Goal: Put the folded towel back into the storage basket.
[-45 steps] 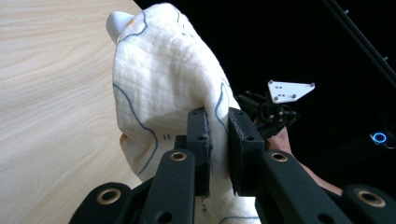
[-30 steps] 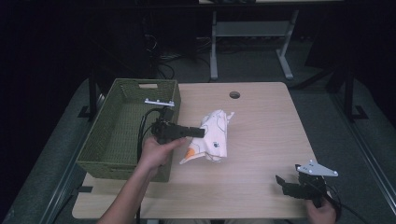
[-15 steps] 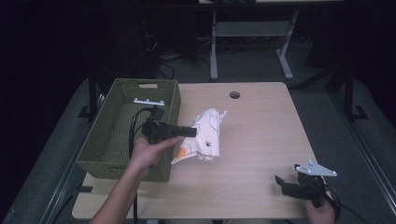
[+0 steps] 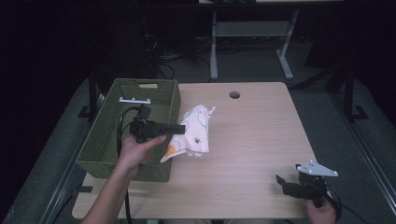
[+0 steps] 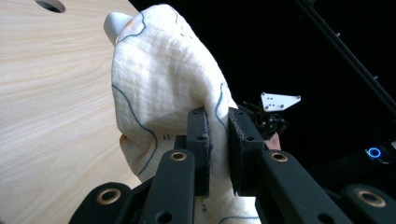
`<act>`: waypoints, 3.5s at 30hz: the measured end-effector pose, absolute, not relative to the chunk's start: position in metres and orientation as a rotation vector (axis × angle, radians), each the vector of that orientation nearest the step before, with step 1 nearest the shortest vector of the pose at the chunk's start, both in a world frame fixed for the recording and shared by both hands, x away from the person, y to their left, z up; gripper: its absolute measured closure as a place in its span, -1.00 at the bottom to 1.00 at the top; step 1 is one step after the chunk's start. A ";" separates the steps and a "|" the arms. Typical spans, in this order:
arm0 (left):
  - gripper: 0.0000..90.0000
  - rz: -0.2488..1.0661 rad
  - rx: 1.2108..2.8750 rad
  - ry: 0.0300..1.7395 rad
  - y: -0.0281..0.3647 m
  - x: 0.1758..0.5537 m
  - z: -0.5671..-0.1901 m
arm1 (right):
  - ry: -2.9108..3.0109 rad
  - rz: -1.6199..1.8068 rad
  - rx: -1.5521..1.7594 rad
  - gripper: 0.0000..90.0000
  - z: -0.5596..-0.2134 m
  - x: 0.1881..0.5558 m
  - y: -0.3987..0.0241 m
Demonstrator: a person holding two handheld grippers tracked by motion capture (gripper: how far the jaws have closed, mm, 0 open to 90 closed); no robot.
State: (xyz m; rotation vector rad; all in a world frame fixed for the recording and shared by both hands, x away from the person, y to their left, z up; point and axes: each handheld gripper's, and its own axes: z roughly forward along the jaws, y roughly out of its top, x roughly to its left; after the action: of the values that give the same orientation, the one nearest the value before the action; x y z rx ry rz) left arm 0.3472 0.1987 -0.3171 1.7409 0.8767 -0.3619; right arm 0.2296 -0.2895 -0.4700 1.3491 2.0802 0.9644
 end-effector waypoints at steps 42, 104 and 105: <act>0.79 -0.264 1.641 1.049 0.298 0.347 -0.316 | 2.091 0.947 1.343 -0.69 -0.470 0.229 -0.288; 0.37 -0.124 2.056 1.255 0.321 0.400 -0.367 | 2.111 0.906 1.351 -0.69 -0.475 0.231 -0.288; 0.37 -0.119 2.053 1.258 0.322 0.399 -0.368 | 2.112 0.904 1.350 -0.69 -0.476 0.231 -0.287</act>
State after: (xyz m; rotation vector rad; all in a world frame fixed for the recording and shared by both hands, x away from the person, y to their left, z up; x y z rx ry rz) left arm 0.3993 0.3216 -0.3680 2.0529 1.2583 -0.1194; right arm 0.2312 -0.2874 -0.4756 1.3499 2.1121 0.9037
